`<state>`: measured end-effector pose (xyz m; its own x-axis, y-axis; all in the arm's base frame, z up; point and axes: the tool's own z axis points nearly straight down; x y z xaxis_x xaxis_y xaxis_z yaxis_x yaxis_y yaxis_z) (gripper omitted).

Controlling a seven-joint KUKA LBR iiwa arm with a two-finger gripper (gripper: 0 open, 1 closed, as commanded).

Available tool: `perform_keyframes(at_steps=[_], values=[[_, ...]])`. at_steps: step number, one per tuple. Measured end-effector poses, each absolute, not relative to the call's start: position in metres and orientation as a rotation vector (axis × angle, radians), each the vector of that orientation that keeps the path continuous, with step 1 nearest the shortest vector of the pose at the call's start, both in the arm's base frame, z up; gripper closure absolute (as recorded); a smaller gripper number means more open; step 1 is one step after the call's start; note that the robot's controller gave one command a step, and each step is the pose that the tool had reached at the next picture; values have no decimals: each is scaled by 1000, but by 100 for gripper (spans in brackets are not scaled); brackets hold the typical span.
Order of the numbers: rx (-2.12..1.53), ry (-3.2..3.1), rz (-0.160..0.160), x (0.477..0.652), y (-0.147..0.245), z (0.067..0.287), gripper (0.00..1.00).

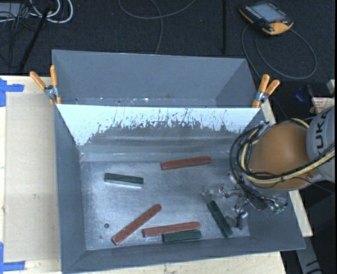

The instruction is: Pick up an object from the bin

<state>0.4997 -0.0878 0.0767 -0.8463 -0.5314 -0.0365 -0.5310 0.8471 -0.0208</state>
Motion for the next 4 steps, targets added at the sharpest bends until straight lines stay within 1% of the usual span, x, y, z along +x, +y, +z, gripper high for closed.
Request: perform_keyframes(at_steps=[1,2,3,4], values=[[-865,2997,-9,495,-89,73,0],[-865,2996,-9,495,-89,73,0],[-880,3008,-5,486,-37,71,0],[-906,3006,8,490,-8,86,0]])
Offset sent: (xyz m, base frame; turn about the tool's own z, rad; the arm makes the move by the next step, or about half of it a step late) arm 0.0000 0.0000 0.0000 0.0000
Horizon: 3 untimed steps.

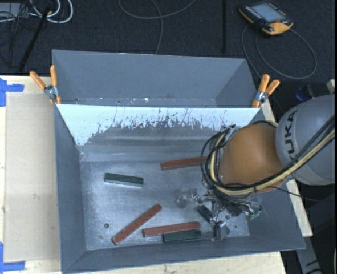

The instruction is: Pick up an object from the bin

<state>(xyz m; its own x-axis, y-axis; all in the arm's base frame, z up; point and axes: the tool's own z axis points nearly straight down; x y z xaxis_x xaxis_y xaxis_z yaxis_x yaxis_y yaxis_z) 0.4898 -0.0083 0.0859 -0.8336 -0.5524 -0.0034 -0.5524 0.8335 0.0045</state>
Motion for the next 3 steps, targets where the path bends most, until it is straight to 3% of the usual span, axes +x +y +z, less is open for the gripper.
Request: perform_keyframes(at_steps=[1,2,3], values=[[-932,3000,1,487,-46,80,0],[-769,3043,-3,484,-51,81,0],[-735,3050,-4,487,-2,76,0]])
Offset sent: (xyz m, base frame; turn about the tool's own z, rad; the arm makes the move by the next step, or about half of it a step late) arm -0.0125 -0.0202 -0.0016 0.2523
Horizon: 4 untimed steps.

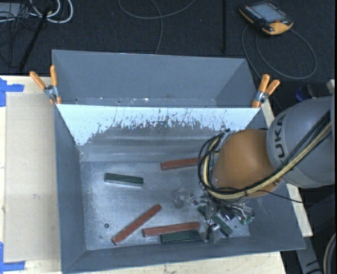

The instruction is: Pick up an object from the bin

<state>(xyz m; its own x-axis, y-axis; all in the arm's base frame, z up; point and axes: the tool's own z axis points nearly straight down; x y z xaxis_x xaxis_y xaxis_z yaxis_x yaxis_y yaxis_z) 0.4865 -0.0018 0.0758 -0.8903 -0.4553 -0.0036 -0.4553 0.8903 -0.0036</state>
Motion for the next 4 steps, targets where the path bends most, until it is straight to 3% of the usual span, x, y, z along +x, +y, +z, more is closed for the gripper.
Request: perform_keyframes(at_steps=[1,2,3,4], values=[[-827,3028,0,492,27,70,100],[-829,3027,0,492,28,70,100],[-825,3032,1,479,87,195,100],[-826,3032,1,479,87,195,100]])
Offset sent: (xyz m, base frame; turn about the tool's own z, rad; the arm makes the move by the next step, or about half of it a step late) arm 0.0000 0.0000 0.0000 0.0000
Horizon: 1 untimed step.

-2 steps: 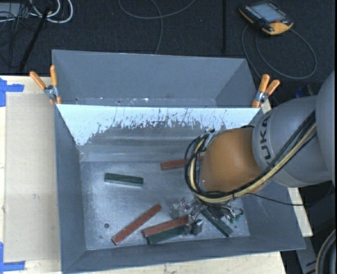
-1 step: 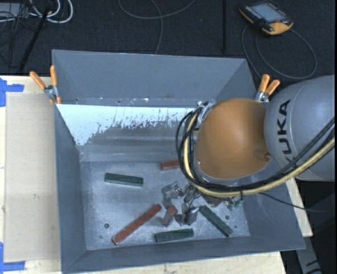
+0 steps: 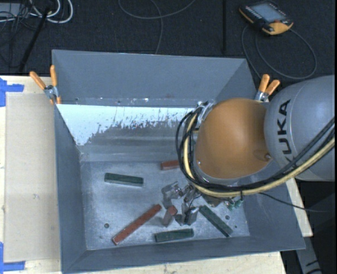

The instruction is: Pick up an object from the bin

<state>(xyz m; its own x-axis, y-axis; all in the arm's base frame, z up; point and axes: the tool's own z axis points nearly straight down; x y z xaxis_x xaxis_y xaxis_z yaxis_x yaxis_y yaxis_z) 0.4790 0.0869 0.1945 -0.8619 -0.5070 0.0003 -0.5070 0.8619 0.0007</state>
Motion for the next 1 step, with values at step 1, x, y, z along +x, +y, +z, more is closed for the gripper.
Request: perform_keyframes(at_steps=[1], values=[[844,-3032,0,487,78,141,100]])
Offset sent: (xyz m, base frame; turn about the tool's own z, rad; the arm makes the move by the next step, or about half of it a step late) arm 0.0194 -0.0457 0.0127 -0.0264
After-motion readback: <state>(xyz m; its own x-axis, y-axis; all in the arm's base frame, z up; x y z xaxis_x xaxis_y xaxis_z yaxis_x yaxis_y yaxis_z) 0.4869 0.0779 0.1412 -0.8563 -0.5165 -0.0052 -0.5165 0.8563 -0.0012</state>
